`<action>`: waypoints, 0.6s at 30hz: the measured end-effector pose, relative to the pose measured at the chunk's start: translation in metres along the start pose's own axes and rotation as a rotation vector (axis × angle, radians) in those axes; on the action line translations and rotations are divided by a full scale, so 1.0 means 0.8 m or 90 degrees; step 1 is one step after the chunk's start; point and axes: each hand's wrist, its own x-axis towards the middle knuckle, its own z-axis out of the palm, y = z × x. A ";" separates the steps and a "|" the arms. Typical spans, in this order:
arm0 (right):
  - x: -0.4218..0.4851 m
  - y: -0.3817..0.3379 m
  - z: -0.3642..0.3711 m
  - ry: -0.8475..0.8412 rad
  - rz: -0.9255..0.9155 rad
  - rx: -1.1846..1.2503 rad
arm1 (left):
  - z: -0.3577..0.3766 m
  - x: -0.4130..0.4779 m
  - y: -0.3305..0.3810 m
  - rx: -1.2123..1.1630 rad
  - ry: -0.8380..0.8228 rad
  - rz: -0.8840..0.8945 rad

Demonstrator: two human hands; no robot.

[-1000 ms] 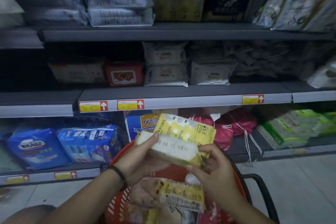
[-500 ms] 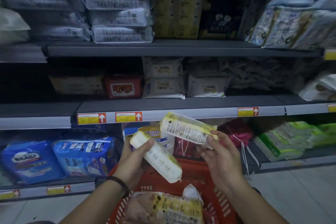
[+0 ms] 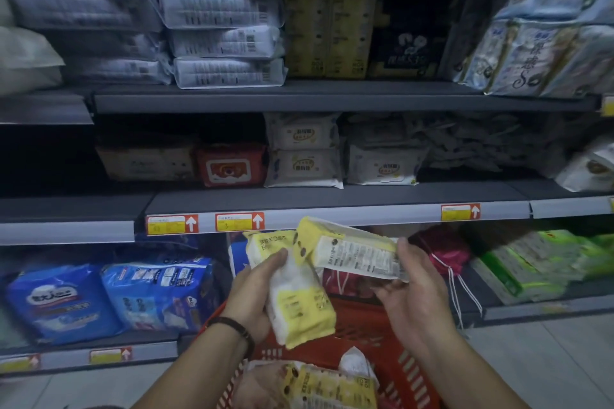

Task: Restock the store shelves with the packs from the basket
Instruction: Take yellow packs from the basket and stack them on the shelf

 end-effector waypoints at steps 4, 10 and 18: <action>0.004 -0.009 -0.001 0.081 0.003 0.043 | -0.002 0.006 -0.001 0.064 0.030 0.019; -0.002 -0.003 0.011 0.124 0.013 0.062 | 0.022 0.001 -0.002 -0.108 0.001 -0.010; -0.034 0.044 0.054 0.034 0.091 -0.016 | 0.032 0.028 -0.015 -0.103 0.015 -0.026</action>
